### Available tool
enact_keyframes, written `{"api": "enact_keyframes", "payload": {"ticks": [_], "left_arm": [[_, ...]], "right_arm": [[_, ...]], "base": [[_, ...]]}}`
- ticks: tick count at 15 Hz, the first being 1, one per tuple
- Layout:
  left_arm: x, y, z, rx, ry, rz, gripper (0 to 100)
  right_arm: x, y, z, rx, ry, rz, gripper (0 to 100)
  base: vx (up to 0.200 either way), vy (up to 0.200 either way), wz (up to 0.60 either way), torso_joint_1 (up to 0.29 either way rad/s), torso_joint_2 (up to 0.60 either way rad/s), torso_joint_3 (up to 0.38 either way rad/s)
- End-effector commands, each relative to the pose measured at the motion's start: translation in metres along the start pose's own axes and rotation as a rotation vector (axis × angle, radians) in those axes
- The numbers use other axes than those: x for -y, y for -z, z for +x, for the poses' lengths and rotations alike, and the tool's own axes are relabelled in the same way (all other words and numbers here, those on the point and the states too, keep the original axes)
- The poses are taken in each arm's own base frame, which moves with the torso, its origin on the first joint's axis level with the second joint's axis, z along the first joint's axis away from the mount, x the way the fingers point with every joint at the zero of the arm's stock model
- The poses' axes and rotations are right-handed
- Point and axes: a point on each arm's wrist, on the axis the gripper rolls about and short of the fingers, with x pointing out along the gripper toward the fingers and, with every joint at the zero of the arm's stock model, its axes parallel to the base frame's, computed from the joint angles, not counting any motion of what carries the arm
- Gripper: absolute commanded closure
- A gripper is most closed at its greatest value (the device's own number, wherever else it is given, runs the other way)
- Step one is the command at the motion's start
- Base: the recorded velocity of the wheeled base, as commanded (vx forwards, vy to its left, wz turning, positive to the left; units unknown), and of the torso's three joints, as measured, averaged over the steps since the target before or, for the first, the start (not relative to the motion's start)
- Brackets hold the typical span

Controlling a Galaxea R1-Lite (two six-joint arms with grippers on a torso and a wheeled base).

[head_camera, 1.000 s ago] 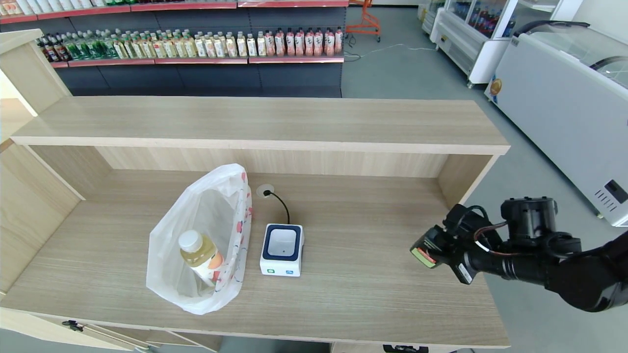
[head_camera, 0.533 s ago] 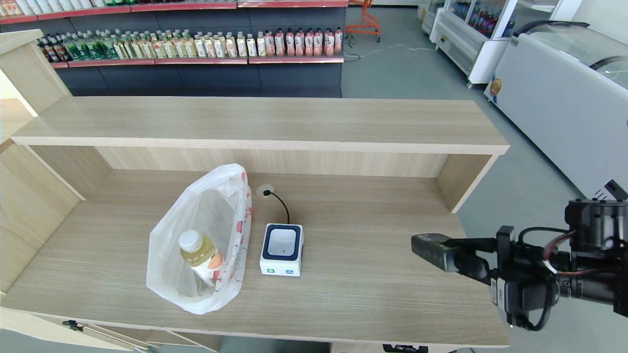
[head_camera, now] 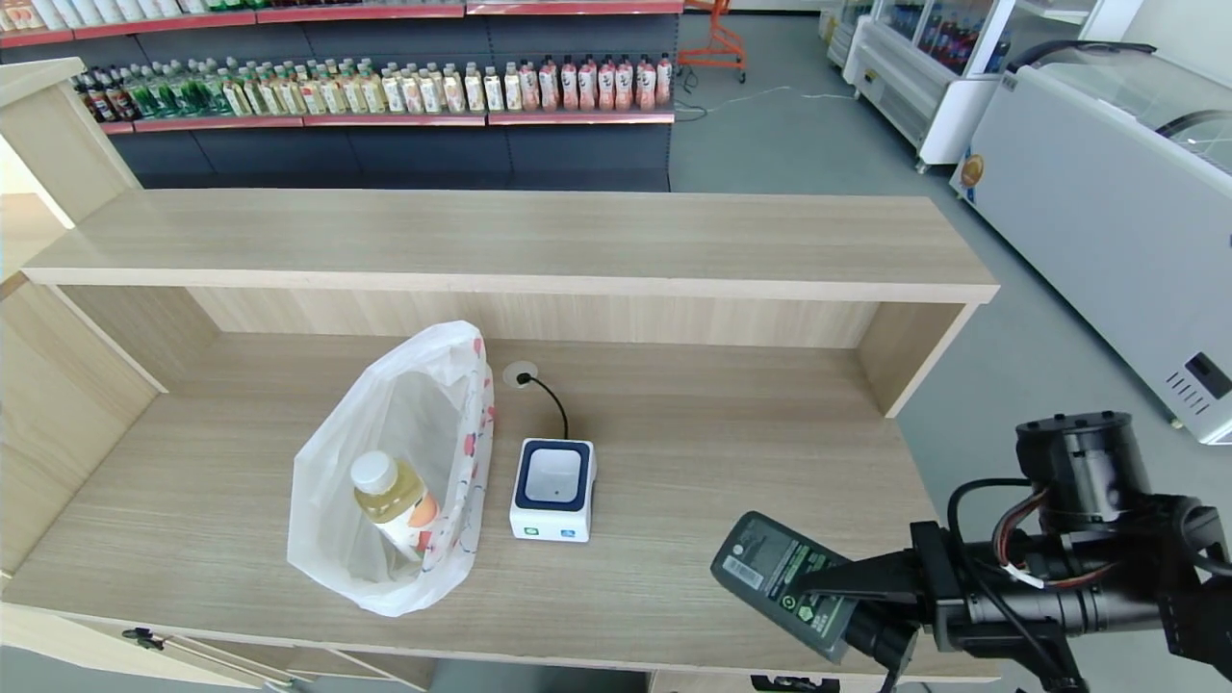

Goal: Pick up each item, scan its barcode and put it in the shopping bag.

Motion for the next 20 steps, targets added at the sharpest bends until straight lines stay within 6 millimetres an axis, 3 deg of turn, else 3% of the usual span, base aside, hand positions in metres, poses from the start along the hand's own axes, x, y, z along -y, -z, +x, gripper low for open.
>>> {"api": "enact_keyframes", "payload": {"ticks": [1,4,7,10,20], "left_arm": [[0.0,0.0,0.0,0.0,0.0,-0.001,0],[0.0,0.0,0.0,0.0,0.0,-0.001,0],[0.0,0.0,0.0,0.0,0.0,-0.001,0],[0.0,0.0,0.0,0.0,0.0,-0.001,0],[0.0,0.0,0.0,0.0,0.0,-0.001,0]], "right_arm": [[0.007,-0.007,0.022,0.091,0.03,-0.068,100],[0.018,-0.013,0.046,0.139,0.116,-0.179,100],[0.016,-0.007,0.055,0.137,0.2,-0.245,100],[0.007,-0.009,0.061,0.143,0.219,-0.262,100],[0.006,-0.004,0.063,0.126,0.225,-0.271,100]], "base": [[0.0,0.0,0.0,0.0,0.0,0.0],[0.0,0.0,0.0,0.0,0.0,0.0],[0.0,0.0,0.0,0.0,0.0,0.0],[0.0,0.0,0.0,0.0,0.0,0.0],[0.0,0.0,0.0,0.0,0.0,0.0]]}}
